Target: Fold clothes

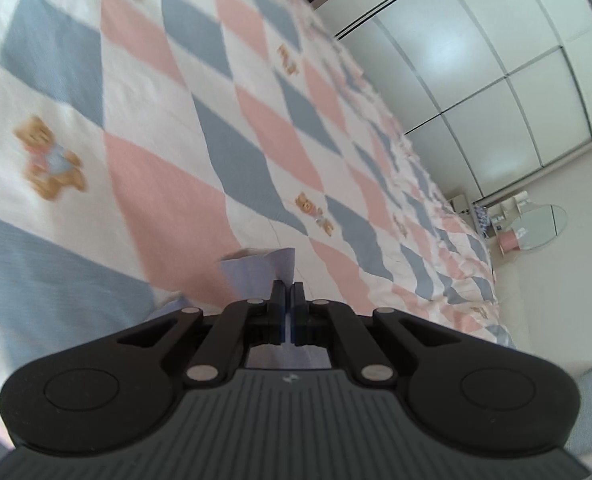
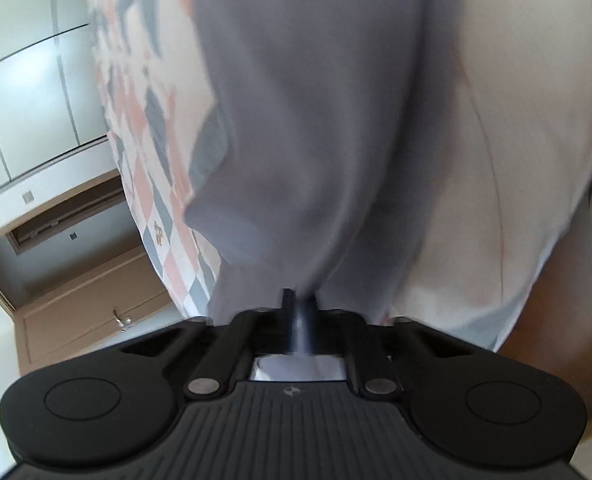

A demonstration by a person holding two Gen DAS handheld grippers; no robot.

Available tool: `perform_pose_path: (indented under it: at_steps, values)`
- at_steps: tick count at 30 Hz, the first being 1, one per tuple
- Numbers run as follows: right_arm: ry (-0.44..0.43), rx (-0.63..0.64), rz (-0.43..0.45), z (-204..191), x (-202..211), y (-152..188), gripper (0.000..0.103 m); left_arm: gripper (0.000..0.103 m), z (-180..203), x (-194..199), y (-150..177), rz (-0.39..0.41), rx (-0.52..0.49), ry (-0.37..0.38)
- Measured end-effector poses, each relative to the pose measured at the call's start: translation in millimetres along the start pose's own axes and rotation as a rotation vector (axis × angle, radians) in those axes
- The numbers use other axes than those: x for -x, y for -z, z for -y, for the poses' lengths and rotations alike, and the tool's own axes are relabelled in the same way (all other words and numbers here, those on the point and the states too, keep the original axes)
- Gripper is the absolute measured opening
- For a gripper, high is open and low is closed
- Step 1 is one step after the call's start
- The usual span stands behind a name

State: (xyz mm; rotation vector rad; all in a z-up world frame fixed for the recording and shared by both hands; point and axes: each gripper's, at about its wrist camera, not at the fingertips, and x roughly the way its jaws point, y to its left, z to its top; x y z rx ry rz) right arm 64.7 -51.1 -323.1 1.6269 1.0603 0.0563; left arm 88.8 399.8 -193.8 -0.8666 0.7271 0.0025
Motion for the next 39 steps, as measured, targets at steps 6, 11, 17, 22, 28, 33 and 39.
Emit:
perform_pose_path:
  at_steps: [6,11,17,22,28,33,39]
  values:
    - [0.036,0.235,-0.028,-30.5,15.3,11.0,0.004,0.000,-36.7,18.0,41.9,-0.050,-0.078,-0.123]
    - [0.201,0.281,-0.015,-9.6,-4.0,16.0,0.004,0.004,-67.1,4.7,50.4,-0.085,0.061,-0.100]
    - [0.222,0.320,-0.001,-12.3,-14.8,27.5,0.004,0.000,-66.3,21.7,46.4,-0.013,-0.010,-0.039]
    - [0.263,0.413,-0.023,-19.4,-16.9,31.9,0.005,0.003,-79.2,13.0,45.0,-0.106,-0.095,-0.228]
    - [0.358,0.631,-0.093,-41.3,-14.0,39.9,0.020,0.005,-37.5,29.0,19.4,-0.024,-0.259,-0.250]
    - [0.480,0.899,0.078,-58.6,18.7,41.9,0.021,0.011,-0.2,-8.0,30.1,-0.132,-0.488,-0.158]
    - [0.636,1.194,0.316,-72.9,53.8,37.8,0.021,0.005,-11.9,-65.5,41.5,-0.223,-0.597,-0.201]
